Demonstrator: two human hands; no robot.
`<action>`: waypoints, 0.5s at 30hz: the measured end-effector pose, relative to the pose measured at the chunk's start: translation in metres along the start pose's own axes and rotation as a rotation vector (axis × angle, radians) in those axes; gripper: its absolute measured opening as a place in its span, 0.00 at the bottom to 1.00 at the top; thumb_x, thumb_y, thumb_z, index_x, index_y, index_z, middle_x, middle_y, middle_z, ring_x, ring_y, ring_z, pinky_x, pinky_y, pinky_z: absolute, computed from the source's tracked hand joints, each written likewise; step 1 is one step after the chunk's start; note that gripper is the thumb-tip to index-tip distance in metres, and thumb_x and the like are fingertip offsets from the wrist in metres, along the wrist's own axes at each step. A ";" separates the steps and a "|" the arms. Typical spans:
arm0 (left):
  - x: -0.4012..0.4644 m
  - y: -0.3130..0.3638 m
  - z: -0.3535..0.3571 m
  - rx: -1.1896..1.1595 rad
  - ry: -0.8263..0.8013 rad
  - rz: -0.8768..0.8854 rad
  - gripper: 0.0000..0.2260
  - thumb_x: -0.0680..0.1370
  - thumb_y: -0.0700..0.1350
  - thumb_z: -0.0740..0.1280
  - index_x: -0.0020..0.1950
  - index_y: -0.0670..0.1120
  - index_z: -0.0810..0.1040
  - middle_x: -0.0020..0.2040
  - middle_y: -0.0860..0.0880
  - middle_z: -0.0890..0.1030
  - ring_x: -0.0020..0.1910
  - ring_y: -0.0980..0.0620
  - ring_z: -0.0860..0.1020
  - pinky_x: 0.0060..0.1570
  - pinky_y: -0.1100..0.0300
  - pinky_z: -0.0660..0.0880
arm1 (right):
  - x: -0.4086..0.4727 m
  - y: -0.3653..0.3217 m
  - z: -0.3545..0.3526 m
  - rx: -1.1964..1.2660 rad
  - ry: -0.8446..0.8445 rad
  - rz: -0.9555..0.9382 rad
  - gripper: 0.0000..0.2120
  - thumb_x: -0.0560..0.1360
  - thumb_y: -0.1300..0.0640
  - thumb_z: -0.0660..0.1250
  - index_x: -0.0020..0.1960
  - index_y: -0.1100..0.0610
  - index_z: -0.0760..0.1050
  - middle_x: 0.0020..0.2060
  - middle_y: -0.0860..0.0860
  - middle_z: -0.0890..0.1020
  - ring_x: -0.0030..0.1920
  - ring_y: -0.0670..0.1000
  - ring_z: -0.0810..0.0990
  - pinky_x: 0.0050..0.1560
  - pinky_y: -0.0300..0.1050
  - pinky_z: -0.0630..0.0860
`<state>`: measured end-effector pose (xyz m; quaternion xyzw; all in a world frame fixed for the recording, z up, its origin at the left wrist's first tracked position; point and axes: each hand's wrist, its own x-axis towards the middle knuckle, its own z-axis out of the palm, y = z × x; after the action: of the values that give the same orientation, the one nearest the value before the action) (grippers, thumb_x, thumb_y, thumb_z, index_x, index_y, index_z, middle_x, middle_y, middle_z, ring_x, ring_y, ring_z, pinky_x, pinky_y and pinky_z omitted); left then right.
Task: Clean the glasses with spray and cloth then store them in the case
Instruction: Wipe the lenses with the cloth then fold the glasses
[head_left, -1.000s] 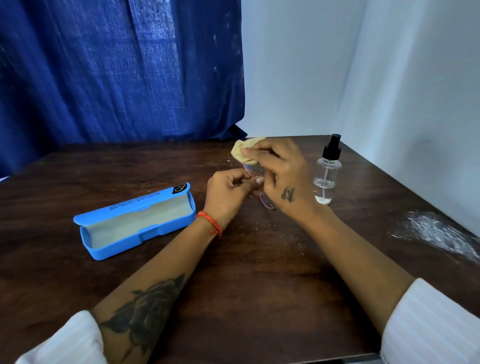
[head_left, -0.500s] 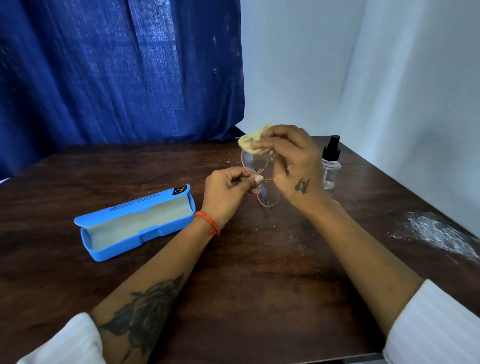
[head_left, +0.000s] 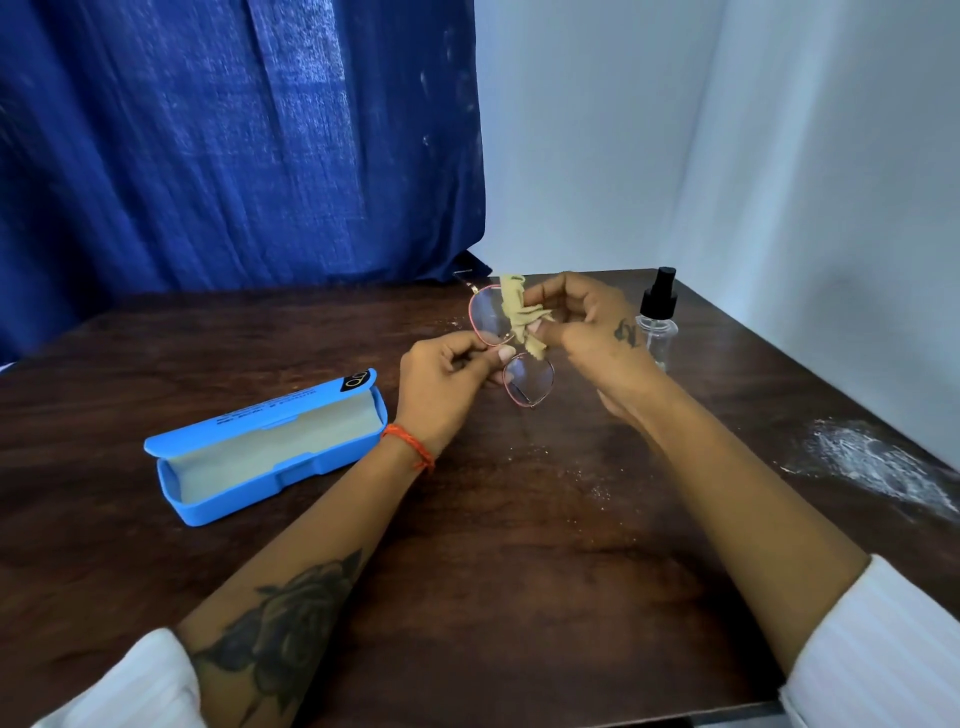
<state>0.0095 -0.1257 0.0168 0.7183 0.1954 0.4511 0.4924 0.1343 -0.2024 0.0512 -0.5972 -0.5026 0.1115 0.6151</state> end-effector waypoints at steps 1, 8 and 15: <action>0.001 0.000 -0.001 -0.010 0.011 -0.006 0.03 0.73 0.36 0.68 0.43 0.42 0.81 0.36 0.46 0.81 0.32 0.57 0.80 0.39 0.66 0.77 | -0.001 -0.001 0.000 0.030 -0.034 0.038 0.18 0.68 0.74 0.67 0.39 0.50 0.76 0.38 0.45 0.81 0.37 0.38 0.79 0.40 0.36 0.77; 0.004 0.002 -0.003 -0.108 0.059 -0.040 0.04 0.73 0.36 0.68 0.41 0.43 0.81 0.34 0.51 0.82 0.33 0.56 0.80 0.38 0.66 0.78 | 0.004 -0.002 -0.020 -0.352 0.101 -0.094 0.14 0.66 0.71 0.67 0.39 0.53 0.81 0.35 0.43 0.82 0.37 0.38 0.79 0.41 0.31 0.74; 0.006 0.001 -0.007 -0.094 0.075 -0.051 0.06 0.73 0.36 0.67 0.49 0.41 0.80 0.38 0.48 0.80 0.31 0.61 0.77 0.35 0.69 0.75 | -0.002 0.005 -0.010 -0.490 -0.173 -0.303 0.12 0.69 0.67 0.69 0.49 0.54 0.81 0.46 0.49 0.84 0.44 0.44 0.81 0.47 0.30 0.74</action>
<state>0.0068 -0.1181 0.0210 0.6717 0.2105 0.4734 0.5295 0.1426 -0.2087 0.0481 -0.6341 -0.6486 -0.0556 0.4173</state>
